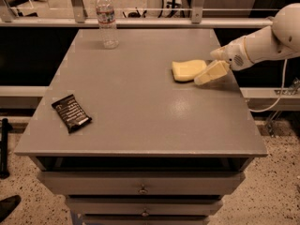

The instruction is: Move sponge near rxbar chocolate

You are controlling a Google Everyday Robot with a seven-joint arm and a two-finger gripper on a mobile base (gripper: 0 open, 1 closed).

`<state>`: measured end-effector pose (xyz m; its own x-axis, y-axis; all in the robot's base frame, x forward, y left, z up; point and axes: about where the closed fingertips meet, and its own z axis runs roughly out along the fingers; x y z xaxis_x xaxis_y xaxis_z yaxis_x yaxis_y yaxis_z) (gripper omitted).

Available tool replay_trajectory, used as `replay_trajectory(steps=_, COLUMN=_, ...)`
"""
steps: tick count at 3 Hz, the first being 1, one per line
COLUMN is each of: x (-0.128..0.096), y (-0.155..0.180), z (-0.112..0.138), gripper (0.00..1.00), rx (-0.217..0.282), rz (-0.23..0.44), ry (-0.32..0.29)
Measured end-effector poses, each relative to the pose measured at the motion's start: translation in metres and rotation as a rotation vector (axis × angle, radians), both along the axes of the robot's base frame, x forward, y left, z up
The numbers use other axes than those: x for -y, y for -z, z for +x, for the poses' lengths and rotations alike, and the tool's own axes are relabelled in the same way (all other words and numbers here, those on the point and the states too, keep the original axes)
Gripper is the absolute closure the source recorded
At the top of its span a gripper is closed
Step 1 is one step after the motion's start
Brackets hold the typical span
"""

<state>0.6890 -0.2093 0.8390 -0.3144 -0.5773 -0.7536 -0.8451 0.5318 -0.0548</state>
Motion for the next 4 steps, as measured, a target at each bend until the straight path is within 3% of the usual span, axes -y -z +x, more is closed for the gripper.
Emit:
replay_trajectory(steps=2, x=-0.026, y=0.0, z=0.004, gripper=0.63, rx=-0.05, rz=0.049, ry=-0.024)
replay_trajectory(steps=3, x=-0.056, y=-0.033, z=-0.016, gripper=0.95, rx=-0.029, rz=0.085, ry=-0.102)
replay_trajectory(steps=4, x=-0.086, y=-0.051, z=-0.043, gripper=1.0, rx=-0.02, rz=0.107, ry=-0.181)
